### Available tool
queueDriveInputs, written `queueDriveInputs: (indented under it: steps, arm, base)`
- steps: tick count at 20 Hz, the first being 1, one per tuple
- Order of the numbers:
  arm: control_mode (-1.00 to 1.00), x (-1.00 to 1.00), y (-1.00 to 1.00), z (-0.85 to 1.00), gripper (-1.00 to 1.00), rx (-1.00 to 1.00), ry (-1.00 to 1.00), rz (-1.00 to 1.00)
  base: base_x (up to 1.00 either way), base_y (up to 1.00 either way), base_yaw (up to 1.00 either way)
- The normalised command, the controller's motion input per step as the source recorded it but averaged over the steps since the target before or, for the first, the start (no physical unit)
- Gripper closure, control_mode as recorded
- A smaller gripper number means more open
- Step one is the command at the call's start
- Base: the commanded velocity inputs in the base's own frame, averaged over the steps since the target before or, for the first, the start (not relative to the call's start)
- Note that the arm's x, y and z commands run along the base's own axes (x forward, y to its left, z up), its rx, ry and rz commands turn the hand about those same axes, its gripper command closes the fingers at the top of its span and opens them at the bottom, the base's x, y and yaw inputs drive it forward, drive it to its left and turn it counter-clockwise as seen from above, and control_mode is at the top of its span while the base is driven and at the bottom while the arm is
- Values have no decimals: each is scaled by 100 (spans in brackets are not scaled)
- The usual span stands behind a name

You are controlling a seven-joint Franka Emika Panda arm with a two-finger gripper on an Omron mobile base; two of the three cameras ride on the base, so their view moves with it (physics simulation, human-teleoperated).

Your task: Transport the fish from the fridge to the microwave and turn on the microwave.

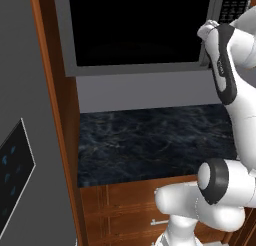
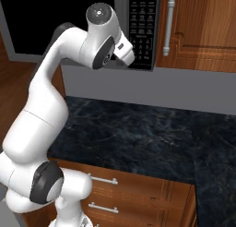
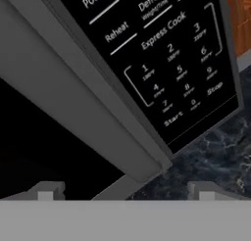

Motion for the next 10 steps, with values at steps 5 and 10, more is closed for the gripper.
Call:
queueDriveInputs:
  steps: [5, 10]
  arm:
    - [-100, -46, 0, -1, -100, 6, -22, 10]
    - [-100, -31, -9, -5, -100, 6, -20, 8]
  base:
    - [0, 0, 0]
    - [0, 0, 0]
